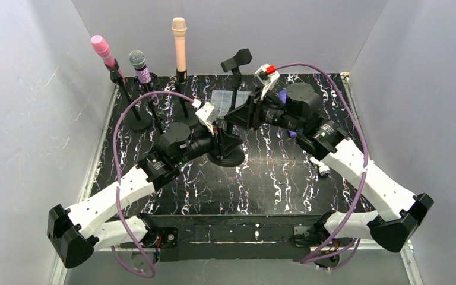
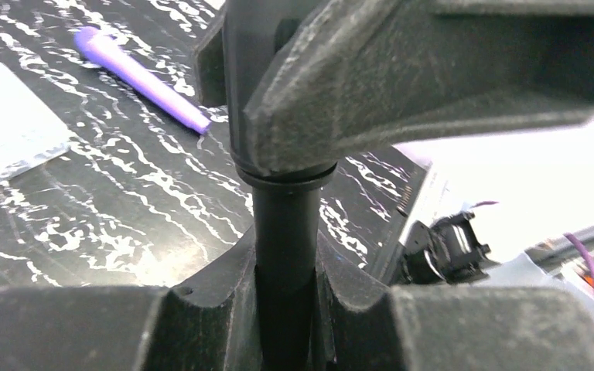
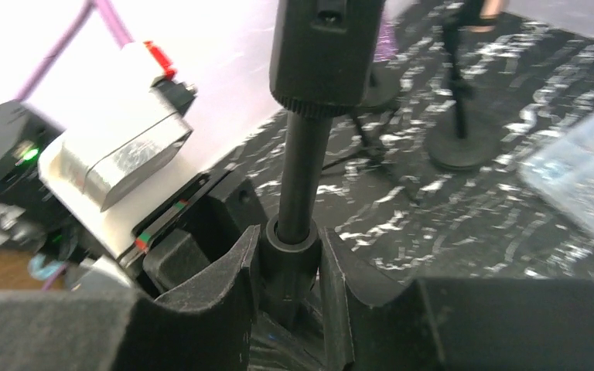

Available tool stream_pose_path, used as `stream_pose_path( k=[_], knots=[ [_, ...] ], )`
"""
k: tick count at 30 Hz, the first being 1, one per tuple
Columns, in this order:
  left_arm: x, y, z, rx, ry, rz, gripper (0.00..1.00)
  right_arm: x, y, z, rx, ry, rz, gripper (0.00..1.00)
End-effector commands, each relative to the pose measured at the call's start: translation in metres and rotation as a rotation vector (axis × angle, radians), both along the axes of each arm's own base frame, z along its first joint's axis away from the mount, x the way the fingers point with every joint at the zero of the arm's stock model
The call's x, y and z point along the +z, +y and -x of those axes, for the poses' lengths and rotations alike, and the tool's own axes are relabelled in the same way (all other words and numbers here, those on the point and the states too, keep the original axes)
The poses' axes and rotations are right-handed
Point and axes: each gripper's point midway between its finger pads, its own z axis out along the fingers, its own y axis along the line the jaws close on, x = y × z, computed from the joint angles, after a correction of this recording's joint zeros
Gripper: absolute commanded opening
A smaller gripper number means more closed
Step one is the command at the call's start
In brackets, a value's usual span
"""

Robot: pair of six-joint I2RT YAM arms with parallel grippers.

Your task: Remove the microphone from the stand

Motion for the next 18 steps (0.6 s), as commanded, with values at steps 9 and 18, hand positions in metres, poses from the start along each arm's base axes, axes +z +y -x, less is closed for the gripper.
stream_pose_path(
  k=[9,18],
  knots=[
    [0.084,0.004,0.062,-0.248,-0.123,0.2,0.0,0.047,-0.022,0.041,0.53,-0.186,-0.288,0.22],
    [0.073,0.009,0.038,-0.123,-0.145,0.171,0.0,0.04,-0.028,0.021,0.369,-0.177,-0.214,0.98]
  ],
)
